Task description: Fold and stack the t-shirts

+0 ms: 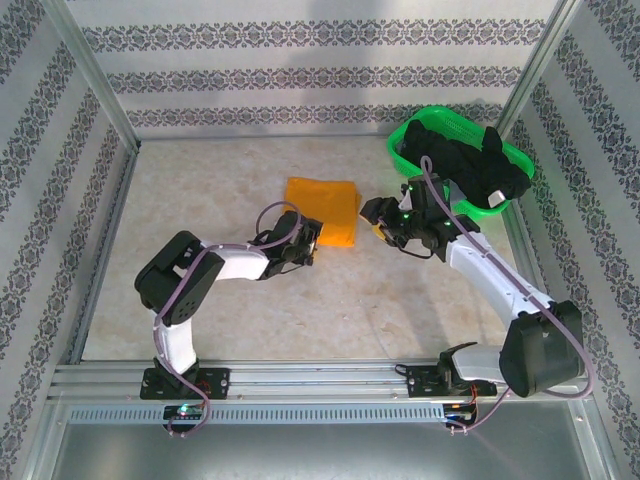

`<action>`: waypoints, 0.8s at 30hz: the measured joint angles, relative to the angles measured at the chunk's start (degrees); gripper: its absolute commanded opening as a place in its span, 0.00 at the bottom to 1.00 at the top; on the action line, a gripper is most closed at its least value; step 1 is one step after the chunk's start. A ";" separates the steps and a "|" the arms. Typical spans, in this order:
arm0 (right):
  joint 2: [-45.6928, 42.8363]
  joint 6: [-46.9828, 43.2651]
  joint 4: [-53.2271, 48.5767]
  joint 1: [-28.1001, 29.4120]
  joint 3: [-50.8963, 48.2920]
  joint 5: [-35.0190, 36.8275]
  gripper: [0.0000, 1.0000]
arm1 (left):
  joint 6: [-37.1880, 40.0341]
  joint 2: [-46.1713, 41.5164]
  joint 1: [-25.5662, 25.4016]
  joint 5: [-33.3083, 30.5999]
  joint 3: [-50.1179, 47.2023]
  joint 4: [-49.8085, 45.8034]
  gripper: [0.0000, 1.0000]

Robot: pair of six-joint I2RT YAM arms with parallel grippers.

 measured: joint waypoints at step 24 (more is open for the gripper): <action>-3.80 -1.55 -3.91 -0.13 -1.57 -0.26 0.54 | 5.99 3.74 24.00 4.11 0.00 8.15 0.00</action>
